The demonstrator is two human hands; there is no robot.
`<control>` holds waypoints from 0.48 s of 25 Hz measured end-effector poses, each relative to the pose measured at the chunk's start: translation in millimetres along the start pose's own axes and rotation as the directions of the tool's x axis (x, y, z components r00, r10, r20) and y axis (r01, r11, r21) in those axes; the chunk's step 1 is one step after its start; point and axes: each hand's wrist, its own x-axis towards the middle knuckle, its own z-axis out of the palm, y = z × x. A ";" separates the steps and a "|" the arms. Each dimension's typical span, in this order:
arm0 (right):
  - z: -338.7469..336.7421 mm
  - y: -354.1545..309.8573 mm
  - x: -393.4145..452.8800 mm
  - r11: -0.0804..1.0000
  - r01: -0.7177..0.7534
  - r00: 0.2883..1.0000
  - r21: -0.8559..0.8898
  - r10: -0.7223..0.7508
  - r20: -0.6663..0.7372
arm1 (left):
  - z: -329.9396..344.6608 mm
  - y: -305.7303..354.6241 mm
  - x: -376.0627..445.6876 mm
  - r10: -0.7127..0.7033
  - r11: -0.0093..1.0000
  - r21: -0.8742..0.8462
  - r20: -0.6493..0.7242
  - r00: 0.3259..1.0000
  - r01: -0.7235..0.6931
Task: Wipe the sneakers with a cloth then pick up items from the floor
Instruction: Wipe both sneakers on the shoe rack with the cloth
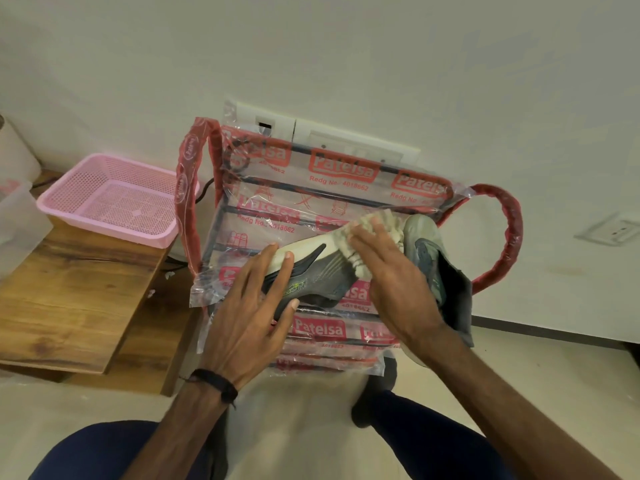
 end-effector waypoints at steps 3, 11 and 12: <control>5.6 17.3 19.8 0.852 -0.440 0.881 0.286 0.471 -0.048 | 0.7 2.6 1.8 -0.021 1.000 -0.011 -0.025 0.999 0.021; -3.3 -12.1 -0.1 0.995 -0.058 0.998 0.078 0.056 0.028 | 3.7 -2.3 -5.6 -0.027 0.999 -0.041 -0.040 0.999 0.026; -1.6 0.8 6.7 0.960 -0.239 0.970 0.148 0.244 -0.019 | 4.7 -1.8 -4.8 -0.028 0.999 -0.035 -0.036 0.999 0.027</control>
